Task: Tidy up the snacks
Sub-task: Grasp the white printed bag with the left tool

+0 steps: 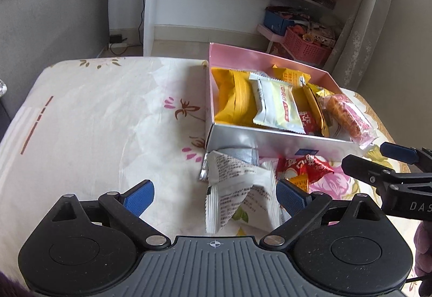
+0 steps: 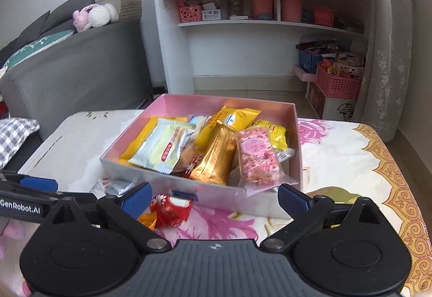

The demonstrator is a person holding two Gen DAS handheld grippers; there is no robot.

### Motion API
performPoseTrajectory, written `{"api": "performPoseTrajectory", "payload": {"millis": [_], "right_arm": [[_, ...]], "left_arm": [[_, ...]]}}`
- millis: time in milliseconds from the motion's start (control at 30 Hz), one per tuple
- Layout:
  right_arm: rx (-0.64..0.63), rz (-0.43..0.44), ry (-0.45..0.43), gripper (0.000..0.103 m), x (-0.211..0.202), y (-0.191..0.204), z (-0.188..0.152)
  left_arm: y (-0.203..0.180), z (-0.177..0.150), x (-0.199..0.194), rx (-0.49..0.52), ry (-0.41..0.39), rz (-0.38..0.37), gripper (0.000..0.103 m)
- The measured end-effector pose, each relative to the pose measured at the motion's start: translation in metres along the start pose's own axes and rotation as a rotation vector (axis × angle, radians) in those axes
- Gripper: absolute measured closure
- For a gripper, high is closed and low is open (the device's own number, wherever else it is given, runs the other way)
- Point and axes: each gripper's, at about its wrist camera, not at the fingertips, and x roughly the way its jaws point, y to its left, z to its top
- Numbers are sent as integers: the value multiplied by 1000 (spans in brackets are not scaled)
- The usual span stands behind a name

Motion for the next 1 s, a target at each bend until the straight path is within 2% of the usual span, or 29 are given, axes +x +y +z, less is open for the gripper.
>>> {"api": "performPoseTrajectory", "payload": {"millis": [233,400,600,700,800,1000], "right_arm": [[-82,16,24,10,3,16,-11],[-91,25,43,10,12,19,-14],[-134,49,72,10,18,33,-22],[-146,67,89,10,20,39,-25],[-148,90,114,10,22,44,-28],[-161,112,145,10,24,53,-31]], "left_arm": [[16,-15,8,56,-15,-87,5],[27,-12,15,-53,-8,-166,6],[27,-9,27,-160,11,-218,7],[23,-8,30,-175,11,-221,10],[19,-8,31,-176,10,-216,17],[8,-10,30,-152,13,-180,48]]}}
